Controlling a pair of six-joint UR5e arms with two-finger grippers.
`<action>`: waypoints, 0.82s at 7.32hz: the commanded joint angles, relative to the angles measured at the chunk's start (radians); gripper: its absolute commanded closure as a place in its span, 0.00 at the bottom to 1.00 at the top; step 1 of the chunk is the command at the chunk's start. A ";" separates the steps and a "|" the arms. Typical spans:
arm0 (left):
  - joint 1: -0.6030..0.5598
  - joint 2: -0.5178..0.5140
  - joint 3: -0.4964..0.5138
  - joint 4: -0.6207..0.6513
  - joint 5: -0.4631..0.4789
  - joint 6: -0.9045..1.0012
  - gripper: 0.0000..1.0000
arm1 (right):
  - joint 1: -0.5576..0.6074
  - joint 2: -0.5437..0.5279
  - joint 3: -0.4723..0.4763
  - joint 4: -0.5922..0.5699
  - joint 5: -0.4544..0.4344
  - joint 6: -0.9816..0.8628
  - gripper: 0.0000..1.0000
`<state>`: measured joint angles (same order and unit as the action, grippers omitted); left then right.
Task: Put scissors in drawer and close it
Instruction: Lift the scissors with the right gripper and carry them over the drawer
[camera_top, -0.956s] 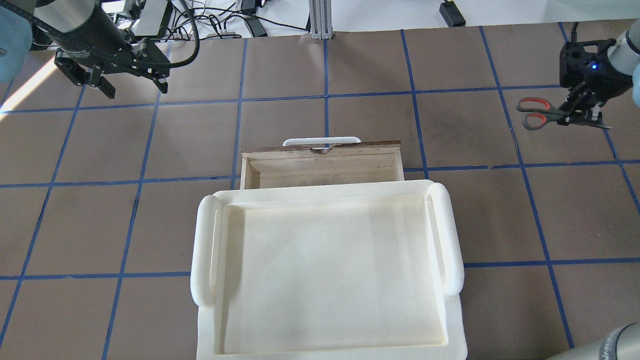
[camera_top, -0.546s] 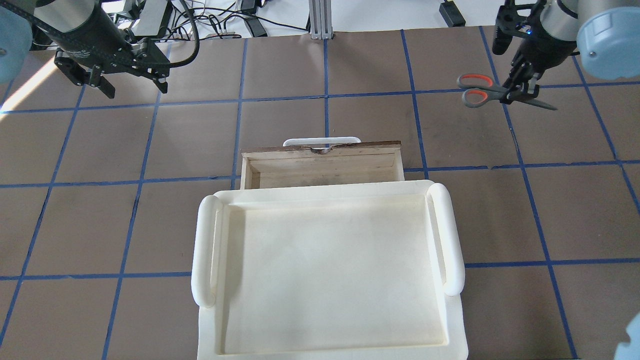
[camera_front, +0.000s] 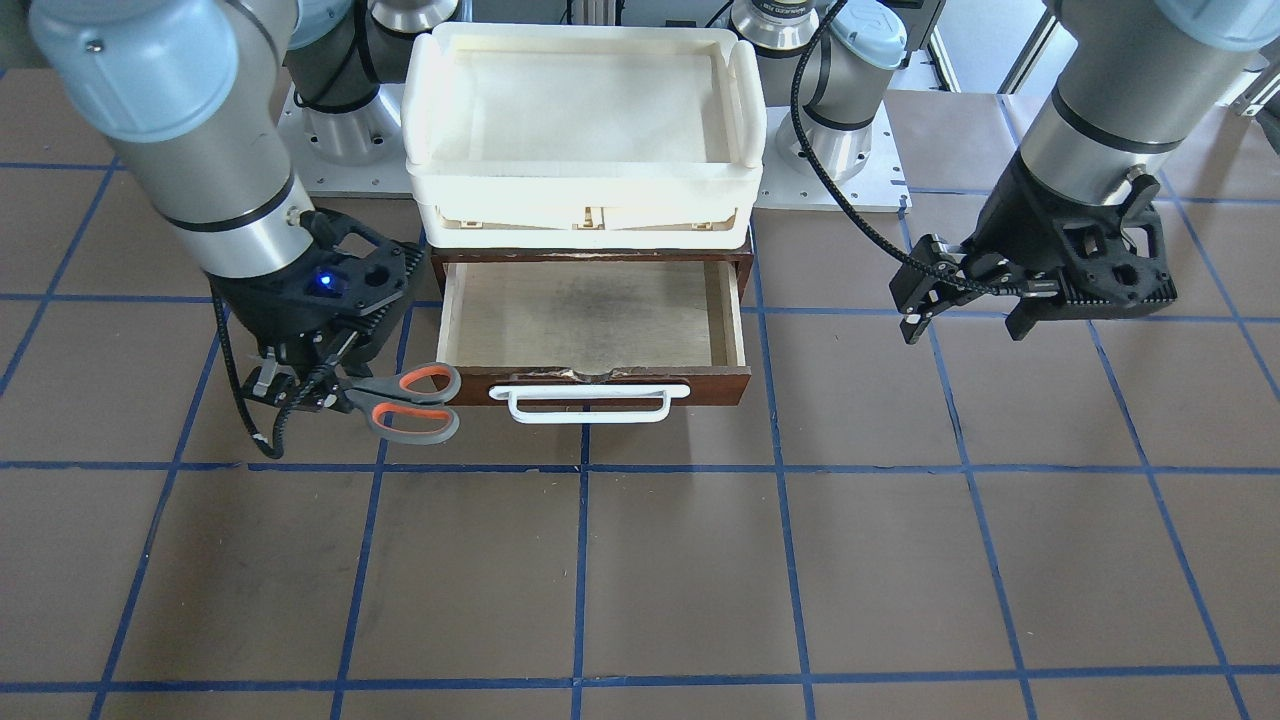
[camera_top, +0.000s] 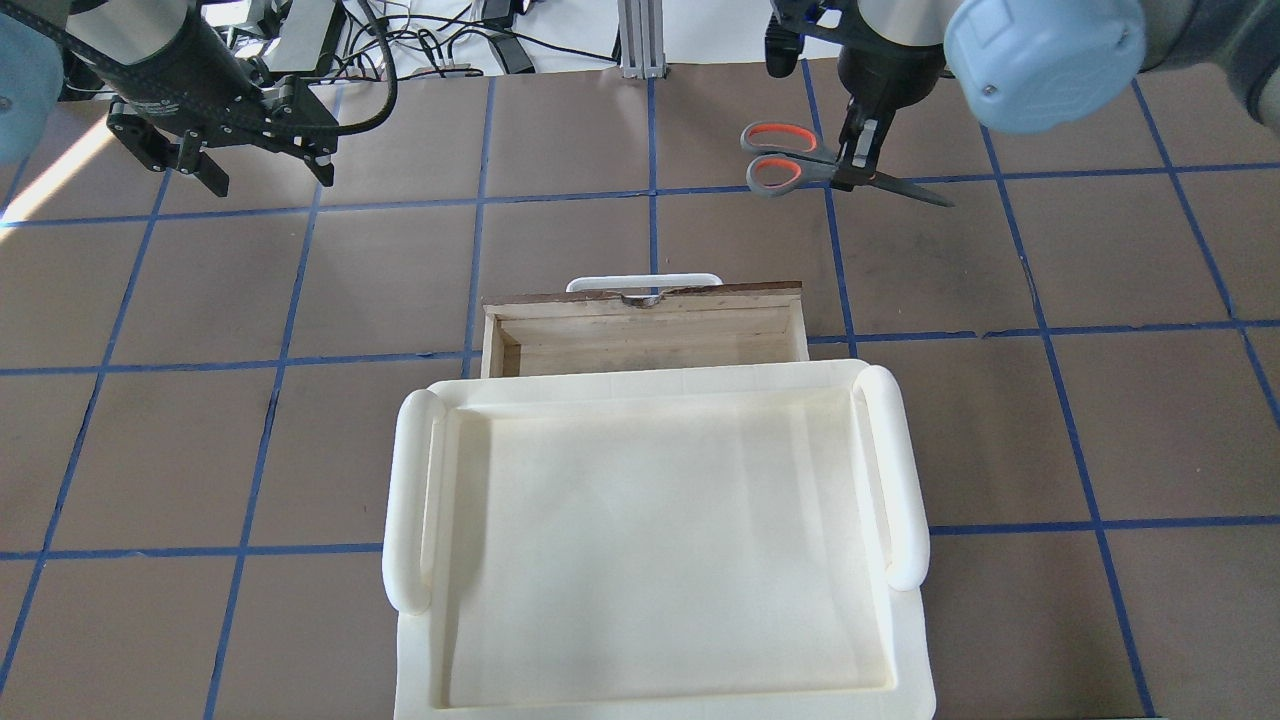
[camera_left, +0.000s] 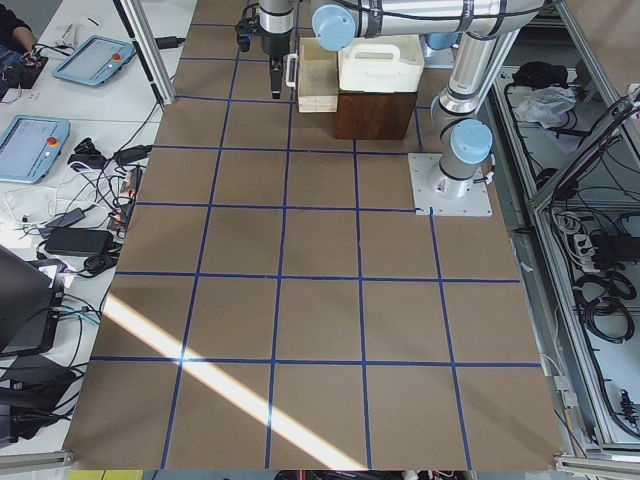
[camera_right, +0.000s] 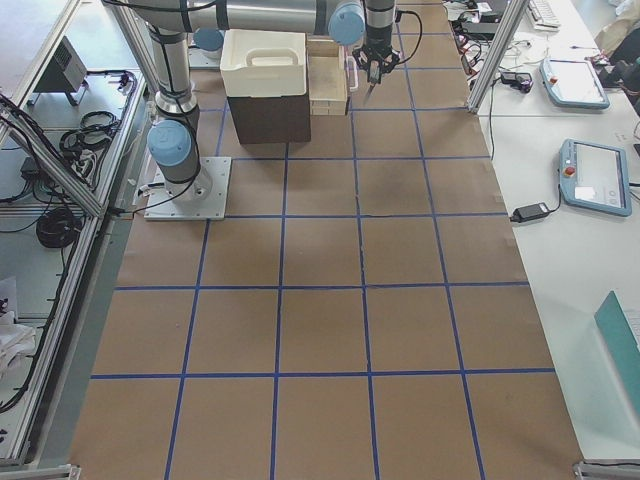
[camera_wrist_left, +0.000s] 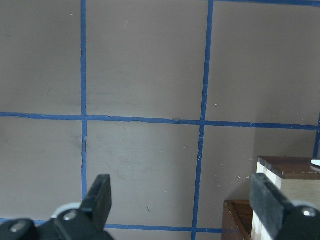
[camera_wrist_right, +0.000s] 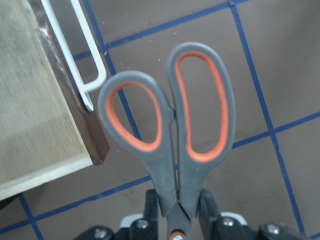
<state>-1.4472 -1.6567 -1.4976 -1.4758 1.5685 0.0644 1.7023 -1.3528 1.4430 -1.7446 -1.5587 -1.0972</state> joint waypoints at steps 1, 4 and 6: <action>-0.001 0.000 0.000 0.000 0.001 0.000 0.00 | 0.143 0.030 -0.007 0.004 0.000 0.158 1.00; 0.001 0.000 0.000 0.000 0.001 0.000 0.00 | 0.269 0.069 -0.006 -0.024 -0.003 0.160 1.00; 0.001 0.000 0.000 0.000 0.001 0.002 0.00 | 0.272 0.090 -0.001 -0.026 -0.003 0.146 1.00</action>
<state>-1.4466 -1.6567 -1.4972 -1.4750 1.5686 0.0649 1.9663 -1.2737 1.4386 -1.7689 -1.5615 -0.9462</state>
